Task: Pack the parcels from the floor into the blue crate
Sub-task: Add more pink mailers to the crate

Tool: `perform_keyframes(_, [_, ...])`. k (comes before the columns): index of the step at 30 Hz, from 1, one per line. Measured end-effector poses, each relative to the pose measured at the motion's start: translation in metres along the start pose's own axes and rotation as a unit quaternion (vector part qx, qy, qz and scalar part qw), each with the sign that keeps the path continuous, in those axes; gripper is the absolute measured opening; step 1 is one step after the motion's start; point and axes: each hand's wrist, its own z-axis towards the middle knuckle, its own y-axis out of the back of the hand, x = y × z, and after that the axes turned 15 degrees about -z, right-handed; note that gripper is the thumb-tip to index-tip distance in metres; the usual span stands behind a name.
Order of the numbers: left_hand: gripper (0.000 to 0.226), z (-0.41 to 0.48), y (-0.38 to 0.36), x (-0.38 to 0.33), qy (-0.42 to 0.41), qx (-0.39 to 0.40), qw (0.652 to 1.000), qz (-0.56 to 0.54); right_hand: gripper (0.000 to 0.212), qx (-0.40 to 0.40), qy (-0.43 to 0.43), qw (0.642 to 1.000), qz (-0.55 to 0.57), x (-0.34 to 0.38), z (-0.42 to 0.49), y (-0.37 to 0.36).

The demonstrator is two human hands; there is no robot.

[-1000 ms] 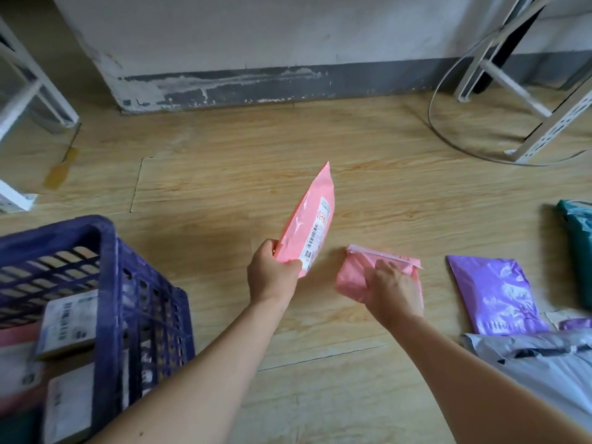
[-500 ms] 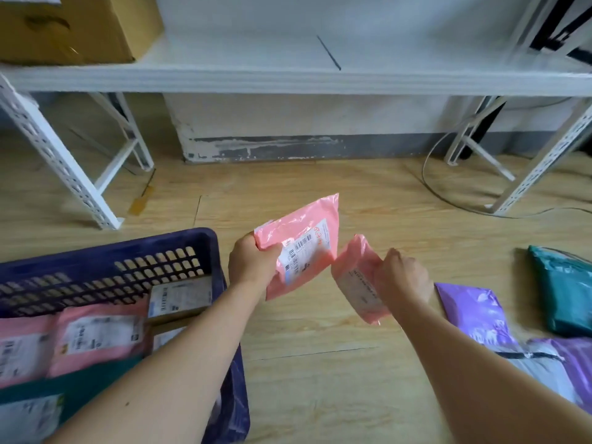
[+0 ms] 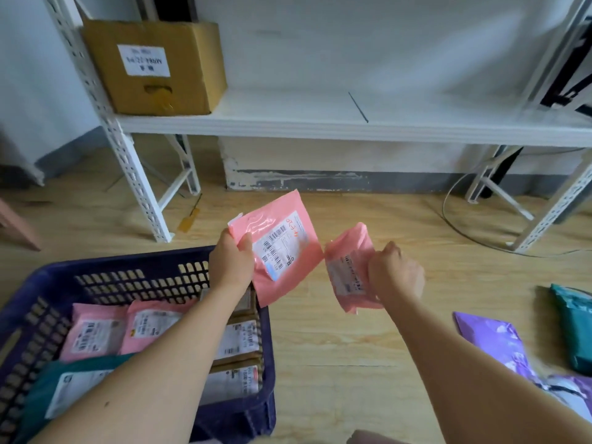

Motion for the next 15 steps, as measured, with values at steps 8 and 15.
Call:
perform_keyframes(8, [0.023, 0.024, 0.041, 0.016, 0.063, -0.021, 0.994, -0.086, 0.051, -0.002, 0.124, 0.991, -0.051, 0.057, -0.010, -0.008])
perform_keyframes(15, [0.016, 0.042, 0.085, 0.034, 0.098, -0.022, 0.991, -0.087, 0.025, -0.094, 0.234, 0.968, -0.007, 0.122, -0.030, -0.006])
